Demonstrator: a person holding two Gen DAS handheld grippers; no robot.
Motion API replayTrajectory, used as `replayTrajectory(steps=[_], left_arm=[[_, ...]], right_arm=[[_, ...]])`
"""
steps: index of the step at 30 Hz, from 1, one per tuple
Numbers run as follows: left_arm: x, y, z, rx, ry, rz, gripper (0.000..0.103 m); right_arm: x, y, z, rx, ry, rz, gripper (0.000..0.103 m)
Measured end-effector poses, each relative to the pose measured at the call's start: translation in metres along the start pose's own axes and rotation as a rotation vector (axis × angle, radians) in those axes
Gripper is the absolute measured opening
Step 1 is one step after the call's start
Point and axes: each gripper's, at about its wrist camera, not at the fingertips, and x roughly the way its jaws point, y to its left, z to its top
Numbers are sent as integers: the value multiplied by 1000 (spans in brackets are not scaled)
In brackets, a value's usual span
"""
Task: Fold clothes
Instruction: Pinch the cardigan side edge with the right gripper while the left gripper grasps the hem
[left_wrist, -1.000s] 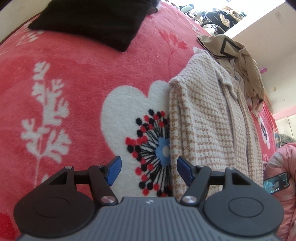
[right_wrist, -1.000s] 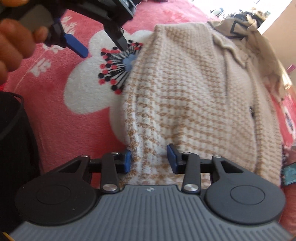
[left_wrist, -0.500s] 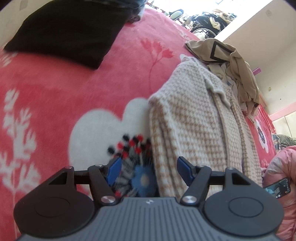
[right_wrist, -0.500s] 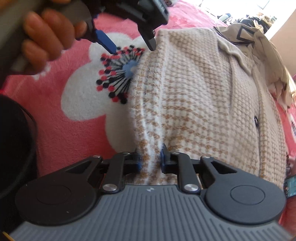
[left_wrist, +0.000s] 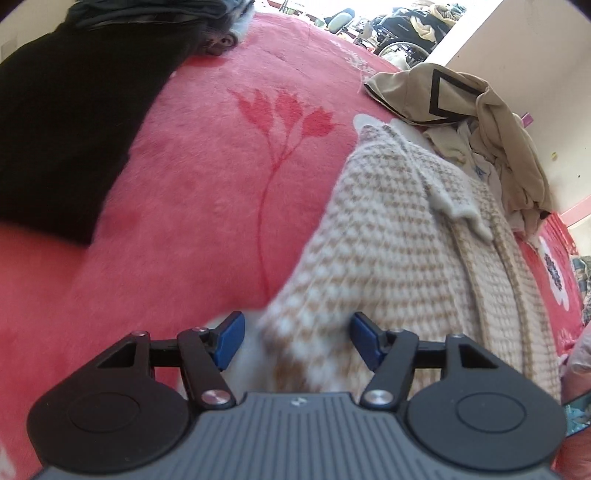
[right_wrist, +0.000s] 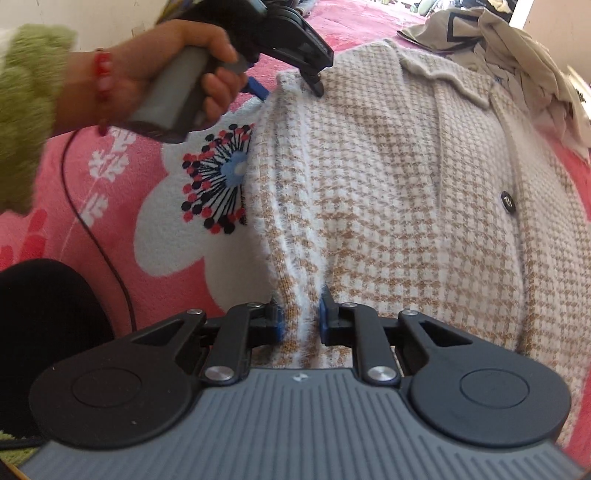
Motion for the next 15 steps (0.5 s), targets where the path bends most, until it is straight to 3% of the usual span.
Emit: replayTrajectory(steps=[6,10,15], left_arm=[[8,-7,13,-1,-27,-23,50],[10,-12,18,-3,-27,-35,34],[5,-18,23,38,-13,-17,36]], right_arm=[[1,-12,5,53,26,50,14],[1,-20,6,84,34,78,14],[0,-30,5,120,34,108,14]])
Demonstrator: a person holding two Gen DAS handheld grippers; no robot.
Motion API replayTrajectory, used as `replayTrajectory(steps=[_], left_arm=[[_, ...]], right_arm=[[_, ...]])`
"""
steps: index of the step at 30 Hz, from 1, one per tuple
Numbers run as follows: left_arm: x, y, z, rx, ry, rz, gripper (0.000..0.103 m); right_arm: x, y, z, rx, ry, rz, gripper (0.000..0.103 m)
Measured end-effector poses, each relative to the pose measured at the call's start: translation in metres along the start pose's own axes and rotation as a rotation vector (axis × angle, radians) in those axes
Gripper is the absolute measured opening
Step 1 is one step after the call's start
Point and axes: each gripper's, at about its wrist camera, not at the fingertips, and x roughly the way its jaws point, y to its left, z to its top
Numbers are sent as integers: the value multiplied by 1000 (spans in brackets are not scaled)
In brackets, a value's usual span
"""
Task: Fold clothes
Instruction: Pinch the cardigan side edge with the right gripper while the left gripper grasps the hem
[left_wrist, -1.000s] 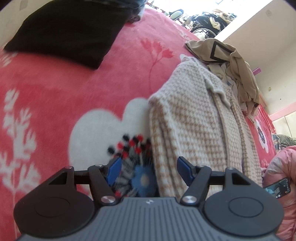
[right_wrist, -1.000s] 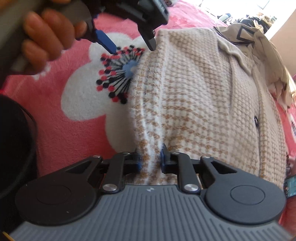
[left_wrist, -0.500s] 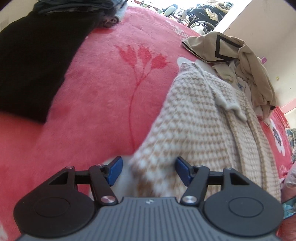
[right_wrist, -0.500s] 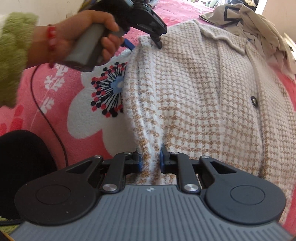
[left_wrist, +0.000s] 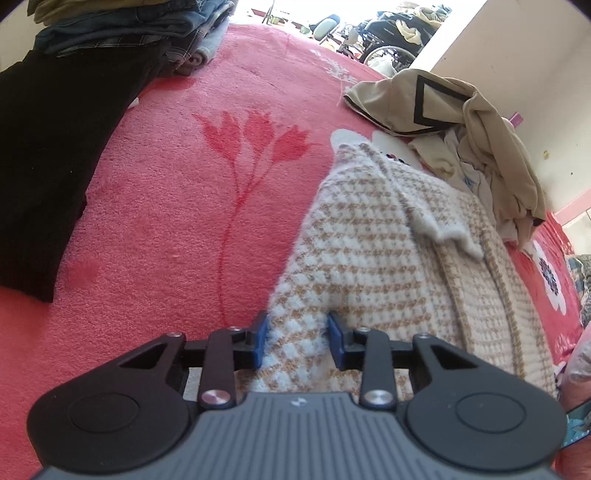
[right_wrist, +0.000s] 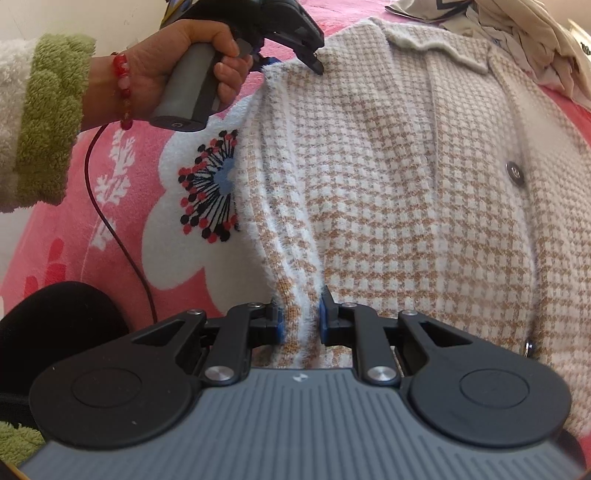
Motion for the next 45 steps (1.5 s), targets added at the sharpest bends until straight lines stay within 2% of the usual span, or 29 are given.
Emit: replayTrajectory(steps=[1,3,4,5,8,10,13,16,18,20,23,33,41,45], left_arm=[[-2,0,2,7,-4,9,38],[-9,1,4,26,-24,33,50],[-10,3,5,30,-23,38,60],[-10,5,6,26,-10,33,63],[-3,13,7,-12,56,14,64],[4,19,5,-51,115,-26,66],[8,15,0,-35,132,-45,66],[7,8,0,-18,123,-57,53],[5,9,3,-48,100,-67,36],[4,10,4,-84,83,-53,31],[-2,-3,1,-70,41,11,27],[-44,-73,3,25,-117,33,24],[-53,-136,9,44,-159,22,23],[-48,-176,11,88,-169,11,23]], right_arm=[[-1,-1,-1,4,-3,5,14],[-2,-3,-3,1,-11,11,14],[-2,-4,-3,5,-13,14,14],[-2,-5,-4,12,-16,18,14],[-2,-7,-6,25,-25,23,14],[-4,-8,-6,29,-30,25,14],[-5,-9,-5,33,-33,30,14],[-5,-9,-5,36,-34,30,14],[-5,-8,-5,34,-33,30,14],[-4,-7,-5,31,-32,29,14],[-3,-6,-5,31,-29,31,14],[-15,-17,-8,67,-65,47,14],[-49,-50,-9,193,-145,77,14],[-66,-77,-13,286,-192,92,14]])
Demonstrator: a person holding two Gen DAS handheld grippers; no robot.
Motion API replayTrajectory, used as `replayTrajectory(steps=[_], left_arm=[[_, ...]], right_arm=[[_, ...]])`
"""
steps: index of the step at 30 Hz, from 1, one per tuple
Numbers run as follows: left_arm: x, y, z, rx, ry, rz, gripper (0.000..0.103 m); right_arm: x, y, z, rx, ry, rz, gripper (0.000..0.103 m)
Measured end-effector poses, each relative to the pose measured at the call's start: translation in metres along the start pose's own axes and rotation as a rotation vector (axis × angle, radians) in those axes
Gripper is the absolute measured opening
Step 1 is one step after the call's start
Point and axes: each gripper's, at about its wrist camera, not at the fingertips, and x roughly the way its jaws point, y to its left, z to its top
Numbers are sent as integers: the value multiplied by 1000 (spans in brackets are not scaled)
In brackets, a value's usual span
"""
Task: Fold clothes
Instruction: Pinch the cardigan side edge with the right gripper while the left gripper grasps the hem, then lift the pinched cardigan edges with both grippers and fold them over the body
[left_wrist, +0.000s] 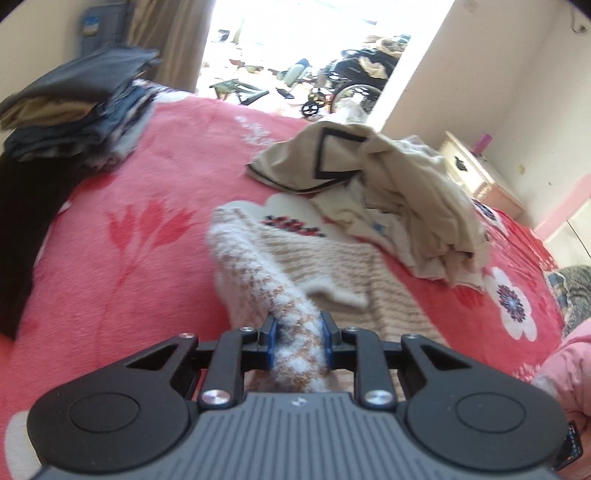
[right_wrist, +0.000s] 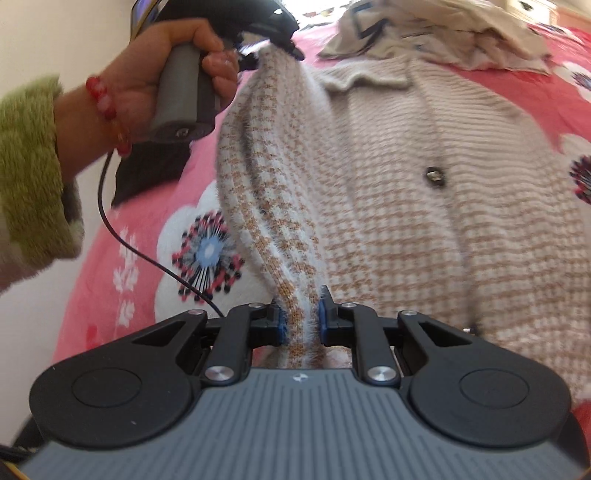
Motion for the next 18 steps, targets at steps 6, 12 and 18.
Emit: replayTrajectory(steps=[6,12,18], left_arm=[[15,-66,0,89,-3,-19,23],[43,-129,-11,184,24,-35,23],[81,-181,-27,275,78,-28,23]], right_arm=[[-25,-45,6,182,-60,35,14],[-40,-96,7,330,-113,33,14],[-42,-150,2,466,-145,43,14]])
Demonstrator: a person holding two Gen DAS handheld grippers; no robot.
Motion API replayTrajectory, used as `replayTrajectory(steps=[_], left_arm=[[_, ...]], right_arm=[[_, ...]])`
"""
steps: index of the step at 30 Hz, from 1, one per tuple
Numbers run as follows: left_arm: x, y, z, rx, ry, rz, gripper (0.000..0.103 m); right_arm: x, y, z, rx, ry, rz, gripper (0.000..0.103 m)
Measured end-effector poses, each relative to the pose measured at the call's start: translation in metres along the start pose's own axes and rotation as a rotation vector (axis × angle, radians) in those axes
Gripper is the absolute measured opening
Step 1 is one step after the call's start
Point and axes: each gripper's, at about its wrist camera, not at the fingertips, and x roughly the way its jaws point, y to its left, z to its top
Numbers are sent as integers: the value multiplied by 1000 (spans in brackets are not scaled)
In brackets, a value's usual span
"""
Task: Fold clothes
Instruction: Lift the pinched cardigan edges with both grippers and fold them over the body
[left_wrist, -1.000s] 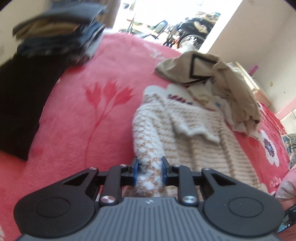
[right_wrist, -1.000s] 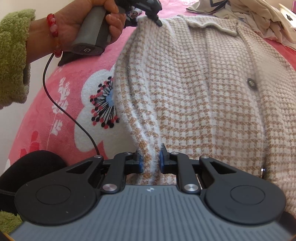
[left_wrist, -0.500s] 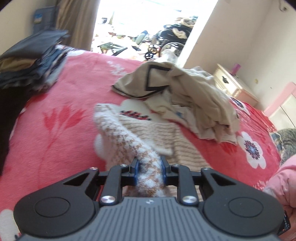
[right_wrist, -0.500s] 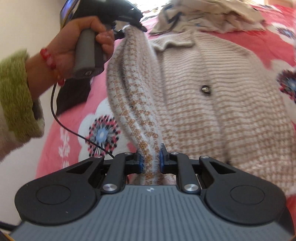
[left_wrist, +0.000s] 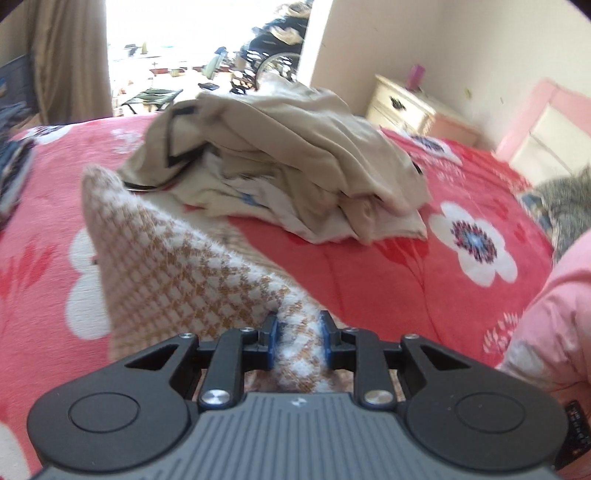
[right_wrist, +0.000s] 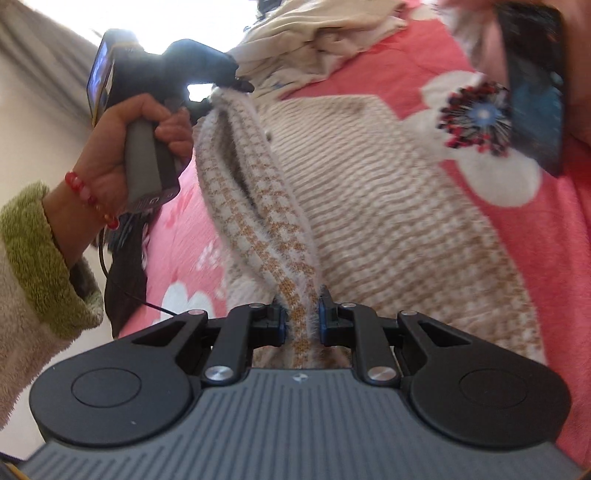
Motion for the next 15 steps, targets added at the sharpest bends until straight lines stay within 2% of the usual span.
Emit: replayTrajectory(steps=[4,9,12,14,15], left_arm=[[30,-36,-7,96,43,-14,23],[71,-73,-24,215,109,3,23],[93,-89,-35,282,150,13,32],[98,-93,-39,310,157,0,47],[96,-94,-39,317,160,-13,49]], right_arm=[[1,-30,7,70,-7,-12,14],[7,-68,11,165,15,-18,14],[13,-91,12,239,29,-4,14],[17,-104,12,288,39,7,14],[19,-109,12,306,43,10,14]])
